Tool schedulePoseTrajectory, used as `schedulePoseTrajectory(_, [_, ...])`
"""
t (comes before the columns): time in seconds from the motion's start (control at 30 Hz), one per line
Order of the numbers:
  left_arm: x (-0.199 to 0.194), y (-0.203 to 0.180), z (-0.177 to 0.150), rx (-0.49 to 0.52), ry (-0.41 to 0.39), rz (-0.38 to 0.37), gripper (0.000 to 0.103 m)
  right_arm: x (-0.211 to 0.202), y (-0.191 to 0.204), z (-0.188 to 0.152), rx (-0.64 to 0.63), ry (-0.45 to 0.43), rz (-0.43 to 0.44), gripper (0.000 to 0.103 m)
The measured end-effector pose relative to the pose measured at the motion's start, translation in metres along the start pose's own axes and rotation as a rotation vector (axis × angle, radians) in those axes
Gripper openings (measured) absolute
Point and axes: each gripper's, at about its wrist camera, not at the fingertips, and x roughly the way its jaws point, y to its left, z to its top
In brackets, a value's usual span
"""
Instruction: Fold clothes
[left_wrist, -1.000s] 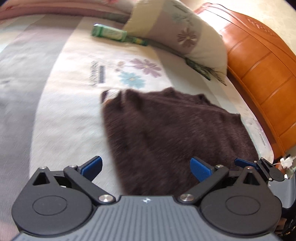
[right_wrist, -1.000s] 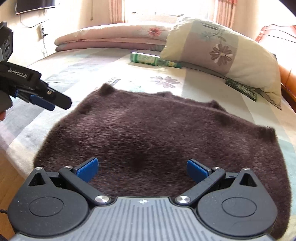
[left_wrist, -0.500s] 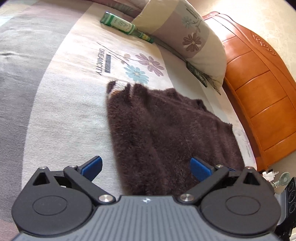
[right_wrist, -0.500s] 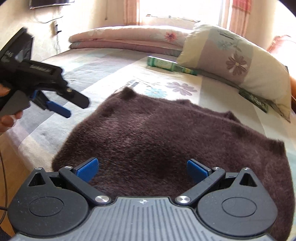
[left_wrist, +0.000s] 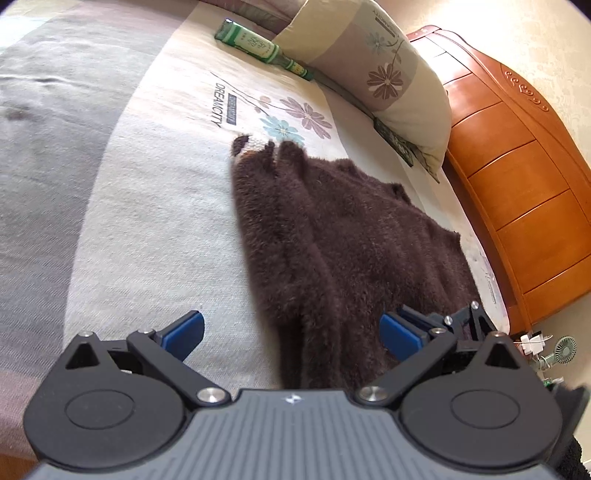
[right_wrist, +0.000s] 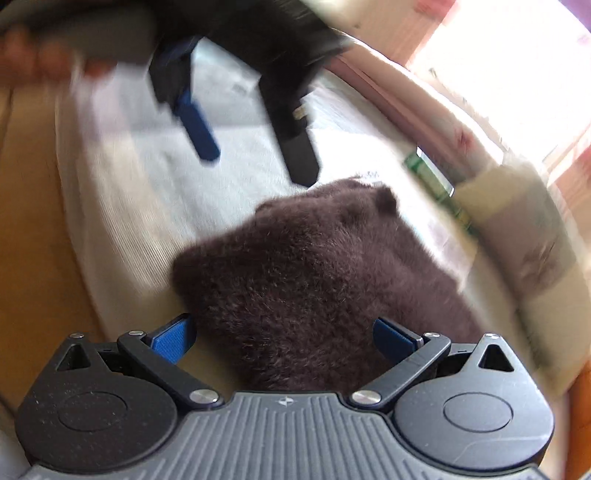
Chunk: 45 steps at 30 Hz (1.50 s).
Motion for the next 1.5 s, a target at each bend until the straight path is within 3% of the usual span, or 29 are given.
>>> schedulePoseTrajectory(0.3, [-0.011, -0.002, 0.001, 0.007, -0.026, 0.004, 0.101, 0.013, 0.037, 0.016, -0.279, -0.031, -0.244, 0.103])
schedulePoseTrajectory(0.57, [-0.007, -0.001, 0.004, 0.023, -0.023, -0.046, 0.101, 0.015, 0.018, -0.02, -0.276, 0.044, -0.361, 0.103])
schedulePoseTrajectory(0.83, [0.02, -0.006, 0.026, 0.009, -0.007, -0.107, 0.101, 0.027, 0.019, 0.0, -0.29, 0.022, -0.376, 0.102])
schedulePoseTrajectory(1.07, [0.059, 0.032, 0.065, -0.179, 0.035, -0.15, 0.101, 0.033, 0.0, -0.005, -0.206, 0.058, -0.321, 0.097])
schedulePoseTrajectory(1.2, [0.084, 0.048, 0.077, -0.232, 0.074, -0.182, 0.101, 0.035, -0.008, -0.006, -0.161, 0.06, -0.299, 0.097])
schedulePoseTrajectory(1.5, [0.118, 0.039, 0.111, -0.197, 0.081, -0.25, 0.102, 0.038, -0.018, 0.001, -0.115, 0.044, -0.262, 0.102])
